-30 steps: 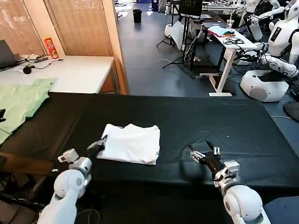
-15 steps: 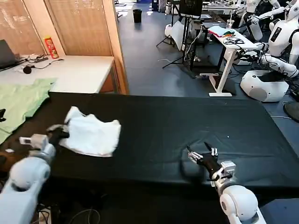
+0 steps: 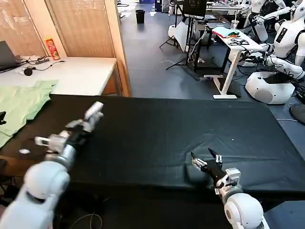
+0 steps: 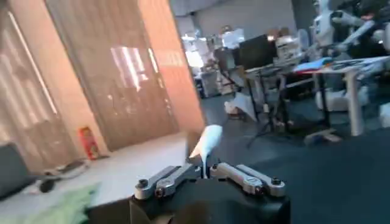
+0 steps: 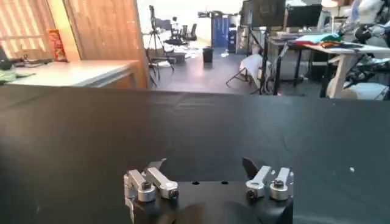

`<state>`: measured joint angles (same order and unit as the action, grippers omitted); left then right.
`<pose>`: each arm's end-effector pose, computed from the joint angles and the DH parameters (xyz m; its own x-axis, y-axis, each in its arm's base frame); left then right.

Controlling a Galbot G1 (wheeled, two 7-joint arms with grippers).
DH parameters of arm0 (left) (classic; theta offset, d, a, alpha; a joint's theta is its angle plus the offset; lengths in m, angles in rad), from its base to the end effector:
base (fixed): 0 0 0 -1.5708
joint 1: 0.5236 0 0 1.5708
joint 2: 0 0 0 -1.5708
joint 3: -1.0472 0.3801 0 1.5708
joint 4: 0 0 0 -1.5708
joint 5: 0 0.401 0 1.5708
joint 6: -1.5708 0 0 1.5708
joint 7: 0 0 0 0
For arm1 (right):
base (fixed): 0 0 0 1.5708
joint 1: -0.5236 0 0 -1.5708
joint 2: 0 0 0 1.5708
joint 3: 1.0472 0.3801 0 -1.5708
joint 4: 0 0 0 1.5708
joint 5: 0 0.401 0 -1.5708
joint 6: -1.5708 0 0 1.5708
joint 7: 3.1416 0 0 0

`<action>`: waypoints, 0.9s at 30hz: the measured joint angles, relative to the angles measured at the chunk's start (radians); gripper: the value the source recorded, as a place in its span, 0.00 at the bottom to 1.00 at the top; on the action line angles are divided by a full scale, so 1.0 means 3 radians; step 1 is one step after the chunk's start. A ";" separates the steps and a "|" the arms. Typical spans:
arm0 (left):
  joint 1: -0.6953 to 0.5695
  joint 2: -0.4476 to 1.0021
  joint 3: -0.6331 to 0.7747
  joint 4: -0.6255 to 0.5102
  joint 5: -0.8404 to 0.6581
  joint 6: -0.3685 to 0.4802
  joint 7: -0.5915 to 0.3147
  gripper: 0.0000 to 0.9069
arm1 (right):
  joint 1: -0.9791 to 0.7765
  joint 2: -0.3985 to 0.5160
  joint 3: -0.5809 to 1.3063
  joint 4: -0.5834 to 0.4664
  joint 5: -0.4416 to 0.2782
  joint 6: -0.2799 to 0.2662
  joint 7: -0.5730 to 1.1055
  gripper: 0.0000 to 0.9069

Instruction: Fold and organize the clothes.

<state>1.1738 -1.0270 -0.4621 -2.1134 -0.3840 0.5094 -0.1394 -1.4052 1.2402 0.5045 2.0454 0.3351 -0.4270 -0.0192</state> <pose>0.3199 0.0715 -0.2010 -0.9800 0.1065 0.1680 0.1382 0.9720 0.1901 0.2680 -0.0575 -0.3014 -0.9246 -0.1876 0.3315 -0.1855 0.9819 0.0383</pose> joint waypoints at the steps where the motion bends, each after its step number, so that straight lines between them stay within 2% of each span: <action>1: -0.0018 -0.0088 0.0112 0.0032 0.0033 -0.0005 0.0000 0.96 | -0.0001 -0.0002 -0.0002 0.0004 0.0009 -0.0012 0.0000 0.97; 6: -0.0071 -0.0552 0.0618 0.0233 0.0158 -0.0041 0.0005 0.97 | 0.0008 -0.0041 -0.0003 0.0035 0.0159 -0.0093 0.0019 0.97; 12: -0.0059 -0.0811 0.0969 0.0196 0.0167 -0.0157 0.0284 0.97 | 0.0076 -0.0105 -0.0084 0.0030 0.0500 -0.0264 0.0080 0.97; 17: -0.0101 -0.0800 0.0970 0.0154 0.0155 -0.0298 0.0327 0.97 | 0.0221 -0.0077 -0.0302 -0.0041 0.0767 -0.0425 0.0196 0.97; 27: 0.0019 -0.0629 0.0690 0.0042 0.0230 -0.0424 0.0301 0.97 | 0.0753 0.0162 -0.0962 -0.0445 0.0944 -0.0531 0.0201 0.97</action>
<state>1.1797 -1.2158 -0.2550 -2.1007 -0.3149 0.3824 -0.0490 -1.1794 1.2888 0.2158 1.9119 0.6183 -0.5865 0.0411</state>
